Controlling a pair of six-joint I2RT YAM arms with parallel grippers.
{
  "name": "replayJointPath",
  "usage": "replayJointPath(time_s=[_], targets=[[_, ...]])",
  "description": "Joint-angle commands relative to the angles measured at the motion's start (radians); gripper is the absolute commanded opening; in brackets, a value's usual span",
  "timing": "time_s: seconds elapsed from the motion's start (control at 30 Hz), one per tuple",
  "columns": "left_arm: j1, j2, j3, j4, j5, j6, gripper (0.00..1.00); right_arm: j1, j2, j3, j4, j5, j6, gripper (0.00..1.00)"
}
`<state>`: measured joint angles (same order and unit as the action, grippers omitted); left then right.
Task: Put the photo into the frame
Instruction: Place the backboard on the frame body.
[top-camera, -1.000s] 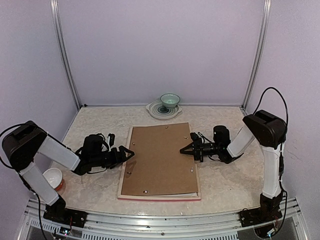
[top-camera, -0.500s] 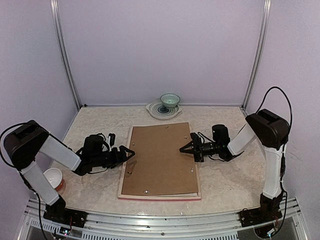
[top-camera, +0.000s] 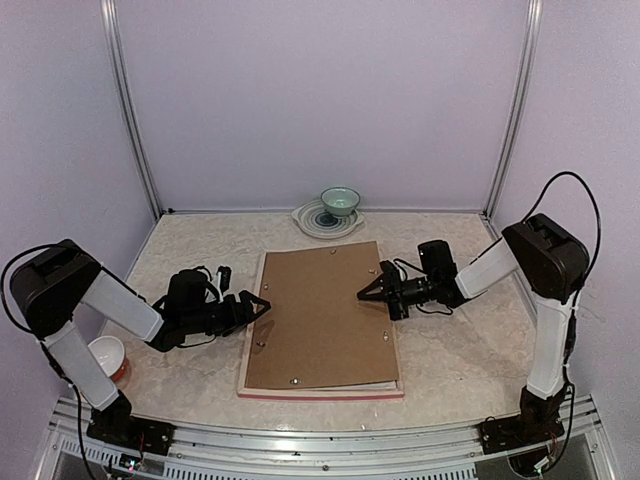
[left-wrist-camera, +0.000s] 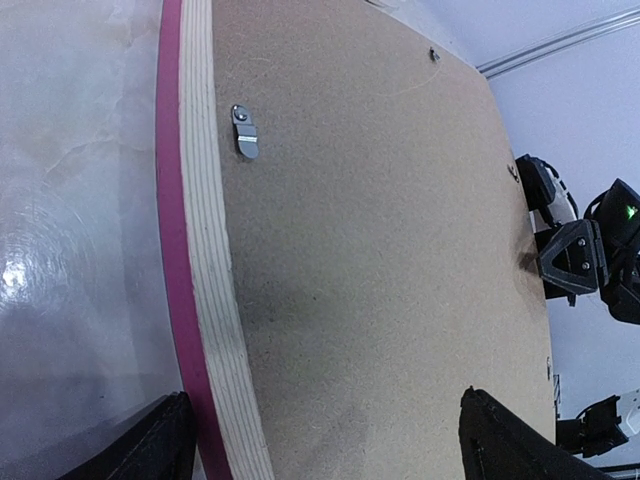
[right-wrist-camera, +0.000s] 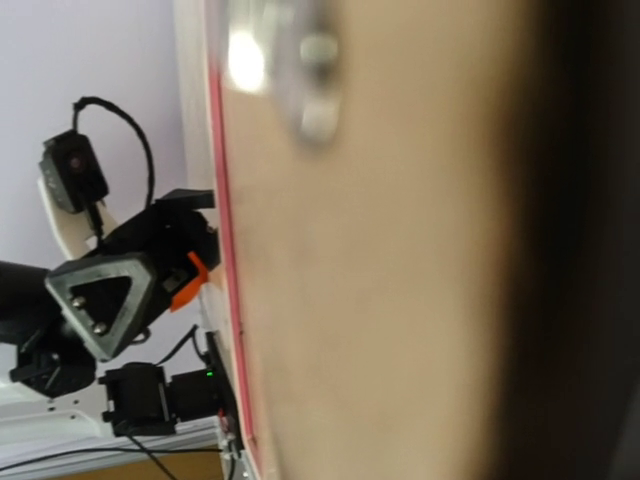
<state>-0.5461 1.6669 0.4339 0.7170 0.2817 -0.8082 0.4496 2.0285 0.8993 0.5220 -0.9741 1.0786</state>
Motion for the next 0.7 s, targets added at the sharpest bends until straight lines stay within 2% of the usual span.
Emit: replayJointPath(time_s=[0.0,0.27,0.67], targets=[[-0.011,0.030,-0.005,-0.045,0.020,-0.009,0.90,0.025,-0.031,0.033,-0.169,0.056,-0.099,0.54],[-0.011,0.027,-0.012,-0.044,0.020,-0.010,0.90,0.042,-0.053,0.067,-0.275,0.095,-0.148,0.56],[-0.011,0.027,-0.015,-0.033,0.022,-0.016,0.90,0.049,-0.096,0.099,-0.385,0.150,-0.200,0.66]])
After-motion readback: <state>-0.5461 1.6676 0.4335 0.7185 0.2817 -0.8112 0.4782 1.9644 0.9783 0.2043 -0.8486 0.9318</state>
